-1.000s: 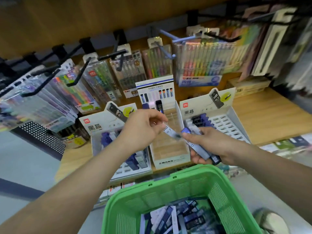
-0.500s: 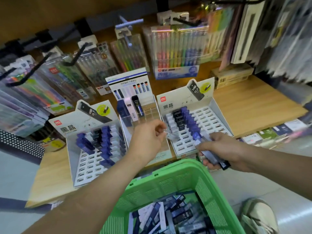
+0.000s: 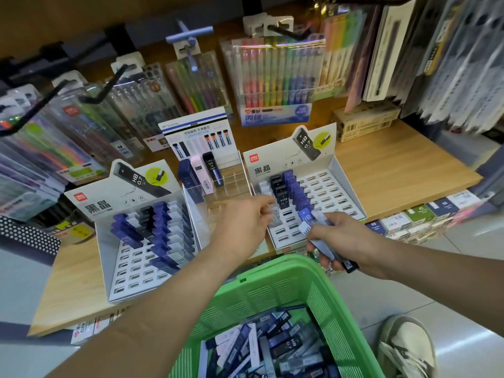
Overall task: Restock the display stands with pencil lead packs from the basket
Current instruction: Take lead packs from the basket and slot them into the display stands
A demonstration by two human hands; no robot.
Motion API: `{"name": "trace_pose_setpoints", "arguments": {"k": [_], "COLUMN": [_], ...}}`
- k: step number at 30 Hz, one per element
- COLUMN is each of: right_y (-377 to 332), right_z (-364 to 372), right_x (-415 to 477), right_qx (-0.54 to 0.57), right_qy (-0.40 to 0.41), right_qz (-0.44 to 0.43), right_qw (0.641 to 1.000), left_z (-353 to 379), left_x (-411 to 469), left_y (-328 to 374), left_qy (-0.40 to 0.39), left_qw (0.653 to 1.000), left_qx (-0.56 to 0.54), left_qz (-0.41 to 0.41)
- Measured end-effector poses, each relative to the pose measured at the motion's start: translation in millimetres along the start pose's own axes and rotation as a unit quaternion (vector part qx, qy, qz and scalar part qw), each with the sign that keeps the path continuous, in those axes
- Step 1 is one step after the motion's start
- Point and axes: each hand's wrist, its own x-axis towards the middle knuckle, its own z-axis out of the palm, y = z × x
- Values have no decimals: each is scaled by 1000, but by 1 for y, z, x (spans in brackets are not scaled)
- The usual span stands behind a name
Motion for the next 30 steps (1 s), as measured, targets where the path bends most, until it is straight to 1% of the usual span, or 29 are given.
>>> {"name": "trace_pose_setpoints", "arguments": {"k": [2,3,7,9,12,14,15,16,17,18,19,21,23,25,27,28,29,30], "right_y": [-1,-1,-2,-4,-6,-8,-9,-10,-12,-13,-15,-17,-16,-14,-14,-14,-14,-14], "right_z": [0,0,-2,-3,-4,-5,-5,-5,-4,-4,-3,-1,2,3,0,-2,-5,-7], "right_x": [0,0,2,2,1,-1,-2,-3,-3,-4,-4,-5,-6,-5,-3,-2,-1,-1], "right_qx": [8,14,40,51,66,74,78,83,86,88,86,71,54,55,64,58,41,18], "right_qy": [0,2,13,5,-6,-14,-20,-26,-32,-36,-40,-48,-46,-29,-3,9,17,21], "right_qz": [-4,-5,-9,-16,-28,-34,-38,-42,-45,-47,-48,-55,-64,-55,-40,-38,-42,-48], "right_qw": [1000,1000,999,999,997,997,996,995,995,994,994,995,995,997,997,998,998,998], "left_z": [2,3,4,5,8,6,5,5,5,5,5,7,11,13,12,10,8,5], "left_x": [1,1,4,5,4,3,1,-1,-4,-8,-12,-21,-28,-33,-38,-41,-43,-45], "left_y": [-1,-1,-1,-2,-3,0,3,6,10,13,17,23,25,24,20,16,12,6], "left_qy": [11,16,39,19,-30,-27,-8,14,24,13,-14,-65,-61,-31,1,19,38,57], "left_qw": [999,1000,997,994,988,987,990,996,1000,993,972,910,850,815,804,808,820,841], "left_qx": [-27,-20,32,84,129,135,113,66,-11,-111,-215,-369,-468,-511,-522,-514,-494,-458], "left_qz": [-19,-14,55,71,80,89,79,51,7,-44,-94,-176,-233,-271,-285,-286,-286,-283]}}
